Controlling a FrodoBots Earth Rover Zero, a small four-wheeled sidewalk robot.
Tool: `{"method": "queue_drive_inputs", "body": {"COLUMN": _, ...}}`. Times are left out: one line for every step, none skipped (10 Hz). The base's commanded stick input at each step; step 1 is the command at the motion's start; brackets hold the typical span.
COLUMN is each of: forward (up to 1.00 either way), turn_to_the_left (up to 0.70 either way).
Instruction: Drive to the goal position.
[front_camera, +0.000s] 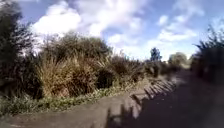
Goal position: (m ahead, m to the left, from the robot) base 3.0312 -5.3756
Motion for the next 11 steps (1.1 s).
{"method": "queue_drive_inputs", "body": {"forward": 0.0, "turn_to_the_left": -0.7}}
{"method": "queue_drive_inputs", "body": {"forward": 0.0, "turn_to_the_left": -0.7}}
{"method": "queue_drive_inputs", "body": {"forward": 0.0, "turn_to_the_left": -0.7}}
{"method": "queue_drive_inputs", "body": {"forward": 0.0, "turn_to_the_left": -0.7}}
{"method": "queue_drive_inputs", "body": {"forward": 0.0, "turn_to_the_left": -0.7}}
{"method": "queue_drive_inputs", "body": {"forward": 0.0, "turn_to_the_left": -0.7}}
{"method": "queue_drive_inputs", "body": {"forward": 0.0, "turn_to_the_left": -0.7}}
{"method": "queue_drive_inputs", "body": {"forward": 0.0, "turn_to_the_left": -0.7}}
{"method": "queue_drive_inputs", "body": {"forward": 0.0, "turn_to_the_left": -0.7}}
{"method": "queue_drive_inputs", "body": {"forward": 0.0, "turn_to_the_left": -0.7}}
{"method": "queue_drive_inputs", "body": {"forward": 0.0, "turn_to_the_left": -0.7}}
